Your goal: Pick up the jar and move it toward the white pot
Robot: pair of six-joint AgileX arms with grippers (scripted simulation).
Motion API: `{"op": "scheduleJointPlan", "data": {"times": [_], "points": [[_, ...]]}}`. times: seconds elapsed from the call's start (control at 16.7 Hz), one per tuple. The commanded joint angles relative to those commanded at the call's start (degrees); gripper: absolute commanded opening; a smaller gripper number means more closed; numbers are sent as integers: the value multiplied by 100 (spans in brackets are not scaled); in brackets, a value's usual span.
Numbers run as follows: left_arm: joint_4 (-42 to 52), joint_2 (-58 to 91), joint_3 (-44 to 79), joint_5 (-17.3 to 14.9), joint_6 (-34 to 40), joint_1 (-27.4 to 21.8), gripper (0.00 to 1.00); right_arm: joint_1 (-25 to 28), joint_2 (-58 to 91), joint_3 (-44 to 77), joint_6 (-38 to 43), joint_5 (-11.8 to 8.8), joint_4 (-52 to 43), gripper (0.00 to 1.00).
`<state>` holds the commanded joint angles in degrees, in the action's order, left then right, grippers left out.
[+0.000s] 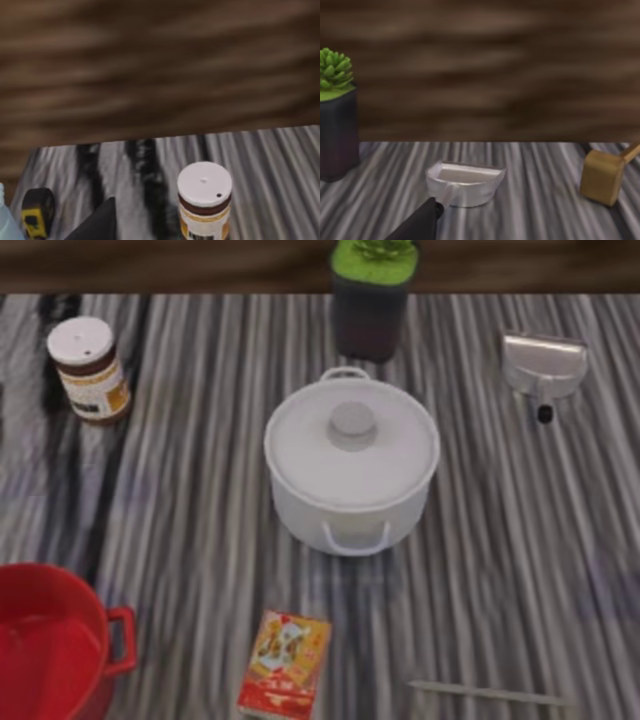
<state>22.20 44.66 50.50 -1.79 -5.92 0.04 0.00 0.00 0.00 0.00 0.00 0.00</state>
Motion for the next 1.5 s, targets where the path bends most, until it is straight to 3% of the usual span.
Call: {"op": "scheduleJointPlan", "data": {"times": [0.9, 1.26, 1.5], "points": [[4622, 8682, 7607, -191, -941, -24, 100, 0, 0, 0, 0, 0, 0, 100], [5446, 10415, 9610, -208, -1124, -25, 100, 0, 0, 0, 0, 0, 0, 100], [5549, 10651, 9938, -212, -1151, -27, 100, 0, 0, 0, 0, 0, 0, 100]]}}
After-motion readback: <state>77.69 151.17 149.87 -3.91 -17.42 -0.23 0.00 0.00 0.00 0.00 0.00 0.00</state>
